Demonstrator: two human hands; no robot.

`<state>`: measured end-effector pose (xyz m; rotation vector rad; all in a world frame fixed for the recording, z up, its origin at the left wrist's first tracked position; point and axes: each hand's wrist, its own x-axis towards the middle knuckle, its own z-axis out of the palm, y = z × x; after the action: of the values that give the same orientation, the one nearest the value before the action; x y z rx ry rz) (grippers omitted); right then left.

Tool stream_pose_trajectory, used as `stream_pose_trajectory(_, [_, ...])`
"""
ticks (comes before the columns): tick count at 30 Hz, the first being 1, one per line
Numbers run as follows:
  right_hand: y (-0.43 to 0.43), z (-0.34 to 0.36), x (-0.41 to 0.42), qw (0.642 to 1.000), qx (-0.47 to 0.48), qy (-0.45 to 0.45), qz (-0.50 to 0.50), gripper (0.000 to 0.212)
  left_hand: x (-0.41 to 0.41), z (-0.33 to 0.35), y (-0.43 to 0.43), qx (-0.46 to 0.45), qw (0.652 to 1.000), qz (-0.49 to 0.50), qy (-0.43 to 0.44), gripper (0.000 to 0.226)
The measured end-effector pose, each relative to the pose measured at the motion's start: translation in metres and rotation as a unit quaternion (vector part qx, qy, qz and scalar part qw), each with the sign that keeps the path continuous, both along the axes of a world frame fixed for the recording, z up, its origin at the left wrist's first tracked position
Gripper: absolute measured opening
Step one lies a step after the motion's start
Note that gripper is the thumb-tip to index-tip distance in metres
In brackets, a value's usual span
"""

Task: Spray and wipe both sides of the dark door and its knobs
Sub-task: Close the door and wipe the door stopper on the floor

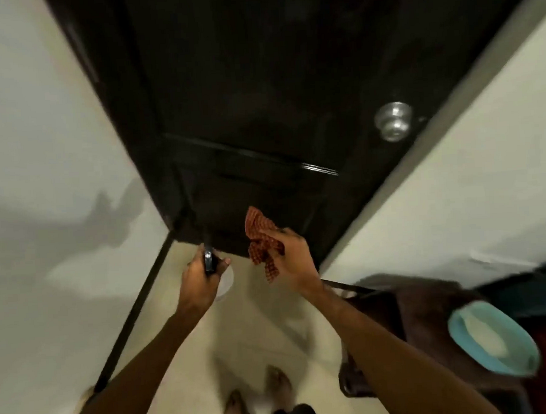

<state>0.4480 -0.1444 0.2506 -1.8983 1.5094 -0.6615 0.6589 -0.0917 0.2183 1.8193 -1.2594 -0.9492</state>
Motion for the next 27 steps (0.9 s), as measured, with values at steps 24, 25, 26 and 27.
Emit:
stream_pose_trajectory(24, [0.277,-0.013,-0.482,0.811,0.067,-0.035,-0.581,0.054,-0.524,0.005,0.044,0.036,0.862,-0.505,0.008,0.024])
stream_pose_trajectory(25, [0.284,-0.02,-0.503,0.797,0.078,-0.045,-0.597,0.054,-0.547,-0.006,0.048,0.053,0.855,-0.516,0.012,0.026])
stream_pose_trajectory(26, [0.285,-0.019,-0.506,0.793,0.091,-0.046,-0.6,0.054,-0.551,-0.013,0.05,0.064,0.855,-0.514,0.011,0.031])
stream_pose_trajectory(27, [0.287,-0.021,-0.517,0.788,0.098,-0.054,-0.605,0.054,-0.562,-0.024,0.049,0.073,0.851,-0.521,0.01,0.037])
